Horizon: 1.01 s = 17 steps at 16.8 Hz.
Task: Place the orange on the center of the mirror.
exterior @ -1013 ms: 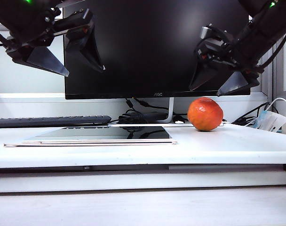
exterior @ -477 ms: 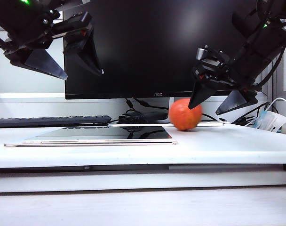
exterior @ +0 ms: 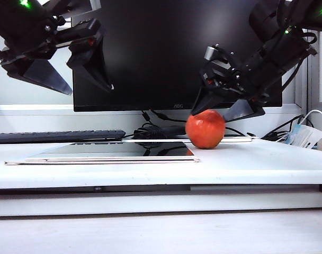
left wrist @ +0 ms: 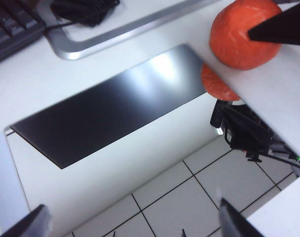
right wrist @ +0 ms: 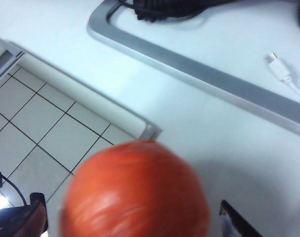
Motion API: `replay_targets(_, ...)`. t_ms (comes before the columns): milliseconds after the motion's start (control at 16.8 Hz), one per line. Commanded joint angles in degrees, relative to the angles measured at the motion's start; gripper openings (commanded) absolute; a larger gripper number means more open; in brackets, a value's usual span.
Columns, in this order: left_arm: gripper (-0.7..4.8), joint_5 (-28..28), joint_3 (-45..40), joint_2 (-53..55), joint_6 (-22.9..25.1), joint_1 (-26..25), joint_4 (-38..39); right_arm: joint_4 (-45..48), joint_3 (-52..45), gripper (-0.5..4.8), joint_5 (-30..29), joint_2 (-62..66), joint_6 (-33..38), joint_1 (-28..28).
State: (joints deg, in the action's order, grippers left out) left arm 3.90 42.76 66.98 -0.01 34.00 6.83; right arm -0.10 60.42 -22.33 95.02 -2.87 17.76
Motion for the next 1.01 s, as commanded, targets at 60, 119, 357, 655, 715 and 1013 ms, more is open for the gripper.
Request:
replay_targets(60,4.79,-0.07,0.26,-0.15,0.00,0.07,0.00,0.63,0.31,4.79,0.57,1.01,-0.20,0.33)
replay_targets(119,4.79,-0.07,0.26,-0.15,0.00,0.07,0.00,0.46,0.31,4.79,0.57,1.55,-0.20,0.33)
replay_targets(357,4.79,-0.04,0.26,-0.15,0.00,0.07,0.22,-0.13,0.26,4.79,0.59,3.26,-0.17,1.46)
replay_targets(655,4.79,-0.02,0.26,-0.15,0.02,0.04,0.42,-0.07,0.26,4.27,0.98,3.30,-0.17,2.03)
replay_targets(715,4.79,0.00,0.26,-0.15,0.02,0.04,0.42,-0.02,0.26,4.27,0.98,3.30,-0.17,2.01)
replay_targets(1013,4.79,0.44,0.24,-0.15,0.02,0.04,1.18,0.79,0.26,2.37,0.98,3.30,-0.17,2.01)
